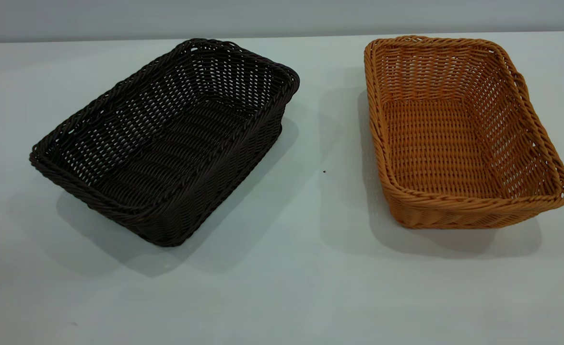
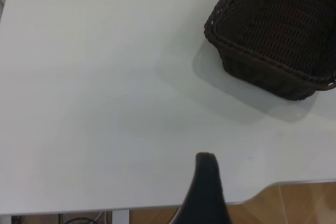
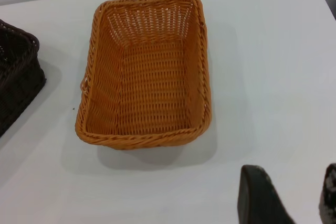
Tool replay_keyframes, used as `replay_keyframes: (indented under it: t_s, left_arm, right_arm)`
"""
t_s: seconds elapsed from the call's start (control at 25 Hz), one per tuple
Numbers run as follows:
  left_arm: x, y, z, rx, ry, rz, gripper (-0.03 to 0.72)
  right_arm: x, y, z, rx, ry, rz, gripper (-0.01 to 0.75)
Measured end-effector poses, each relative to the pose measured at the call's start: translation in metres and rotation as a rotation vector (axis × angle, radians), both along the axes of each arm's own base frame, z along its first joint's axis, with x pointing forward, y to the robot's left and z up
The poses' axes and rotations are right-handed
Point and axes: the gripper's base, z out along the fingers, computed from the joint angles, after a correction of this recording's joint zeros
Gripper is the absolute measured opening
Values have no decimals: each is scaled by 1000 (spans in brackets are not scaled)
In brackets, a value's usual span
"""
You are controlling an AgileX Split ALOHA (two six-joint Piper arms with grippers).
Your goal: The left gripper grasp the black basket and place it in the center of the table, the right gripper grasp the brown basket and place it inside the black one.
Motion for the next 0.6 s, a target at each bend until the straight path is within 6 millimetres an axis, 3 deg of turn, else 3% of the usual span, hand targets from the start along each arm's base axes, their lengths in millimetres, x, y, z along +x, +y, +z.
replay_keyframes:
  t_s: [0.16, 0.28, 0.48, 0.6]
  left_arm:
    - [0, 0, 0, 0, 0, 0, 552]
    - [2, 0, 5, -1, -18, 1, 549]
    - [34, -1, 25, -12, -74, 4, 549]
    - [61, -3, 28, -33, -29, 4, 549]
  right_arm:
    - [0, 0, 2, 5, -14, 2, 269]
    - [7, 4, 12, 52, -60, 21, 355]
    - [50, 7, 24, 78, -35, 43, 530]
    - [79, 8, 20, 79, 60, 68, 566]
